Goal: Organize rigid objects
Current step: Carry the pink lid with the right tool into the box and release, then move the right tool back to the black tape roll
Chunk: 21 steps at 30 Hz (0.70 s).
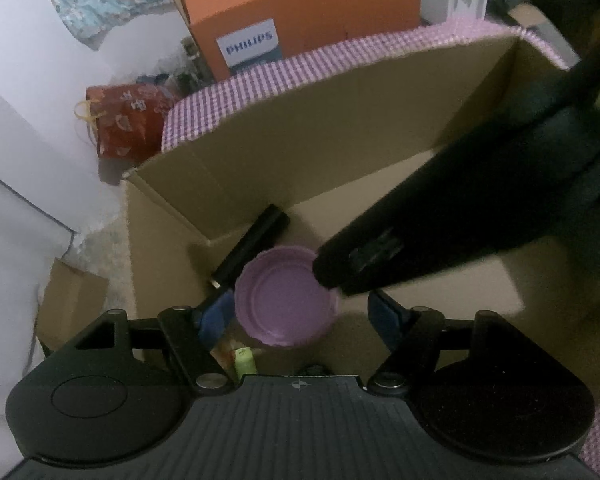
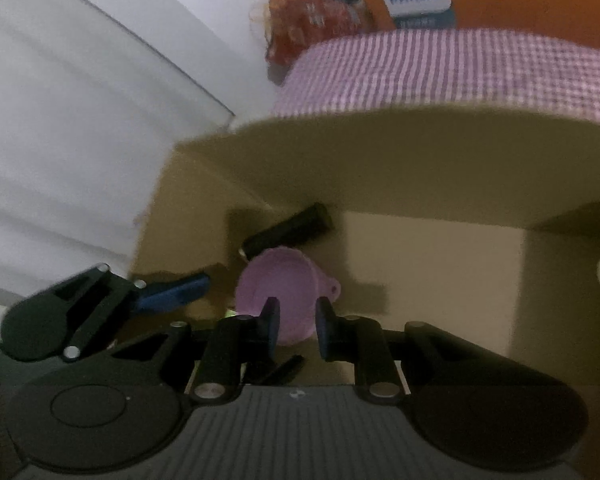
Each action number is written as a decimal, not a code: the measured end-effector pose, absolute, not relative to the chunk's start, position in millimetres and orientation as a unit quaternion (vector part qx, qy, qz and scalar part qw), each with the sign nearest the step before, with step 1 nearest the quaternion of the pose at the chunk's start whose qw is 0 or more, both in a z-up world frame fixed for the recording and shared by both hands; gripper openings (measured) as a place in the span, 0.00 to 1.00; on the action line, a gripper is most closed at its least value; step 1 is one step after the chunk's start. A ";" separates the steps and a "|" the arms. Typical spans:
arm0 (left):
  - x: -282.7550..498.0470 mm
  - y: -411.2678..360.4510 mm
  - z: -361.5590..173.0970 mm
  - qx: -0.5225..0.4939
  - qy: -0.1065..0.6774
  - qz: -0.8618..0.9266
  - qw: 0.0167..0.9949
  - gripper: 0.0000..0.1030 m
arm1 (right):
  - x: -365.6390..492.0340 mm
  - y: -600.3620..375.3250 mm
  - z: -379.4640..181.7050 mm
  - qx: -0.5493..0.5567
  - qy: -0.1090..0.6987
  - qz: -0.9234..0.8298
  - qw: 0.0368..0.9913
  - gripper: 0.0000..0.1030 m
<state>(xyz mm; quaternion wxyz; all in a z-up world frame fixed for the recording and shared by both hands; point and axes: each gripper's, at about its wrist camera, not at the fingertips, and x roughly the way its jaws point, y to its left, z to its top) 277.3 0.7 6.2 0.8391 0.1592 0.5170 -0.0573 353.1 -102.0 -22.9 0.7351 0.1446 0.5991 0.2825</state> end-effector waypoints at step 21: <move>114.5 15.2 99.9 0.071 0.364 -0.104 0.923 0.77 | 134.5 -224.6 107.0 0.252 0.384 0.331 0.824 0.21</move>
